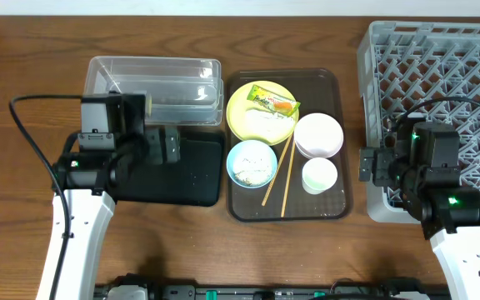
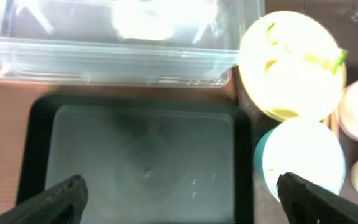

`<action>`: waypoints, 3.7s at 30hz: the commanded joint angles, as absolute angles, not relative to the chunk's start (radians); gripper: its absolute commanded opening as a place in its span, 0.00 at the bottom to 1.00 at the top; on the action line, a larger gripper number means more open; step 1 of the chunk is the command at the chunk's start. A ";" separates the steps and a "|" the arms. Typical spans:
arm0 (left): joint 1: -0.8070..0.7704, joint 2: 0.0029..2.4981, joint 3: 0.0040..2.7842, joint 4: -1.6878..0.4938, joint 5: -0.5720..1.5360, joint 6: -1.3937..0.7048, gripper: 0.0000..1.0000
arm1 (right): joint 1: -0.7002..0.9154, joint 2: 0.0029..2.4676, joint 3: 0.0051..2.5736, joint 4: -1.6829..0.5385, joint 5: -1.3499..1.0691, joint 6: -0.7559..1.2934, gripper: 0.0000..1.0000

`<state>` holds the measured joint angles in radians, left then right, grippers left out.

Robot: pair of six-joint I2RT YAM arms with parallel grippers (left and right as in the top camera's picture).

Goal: Sort waste into correct bins and load items into the dishwasher rack
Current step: 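Reach the left gripper to the yellow plate and grasp the tissue, then carry the tissue with the left gripper into the clear bin, then return the left gripper to the plate and grasp the Apollo wrapper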

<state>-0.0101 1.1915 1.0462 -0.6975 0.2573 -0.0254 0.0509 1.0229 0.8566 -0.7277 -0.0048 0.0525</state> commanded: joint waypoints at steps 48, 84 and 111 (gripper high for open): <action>-0.507 2.027 1.320 -0.203 0.111 0.171 0.09 | 0.059 1.021 0.878 -0.723 -0.019 0.052 0.99; -0.230 1.723 1.319 -0.237 0.348 -0.327 0.87 | 0.059 1.021 0.878 -0.726 -0.019 0.052 0.99; -0.540 2.039 1.319 0.005 0.276 -1.070 0.82 | 0.059 1.021 0.877 -0.726 -0.019 0.052 0.99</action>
<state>-0.5343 2.0308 1.3125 0.0025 0.2855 -0.9680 0.0509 1.0229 0.8574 -0.7258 -0.0116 0.0525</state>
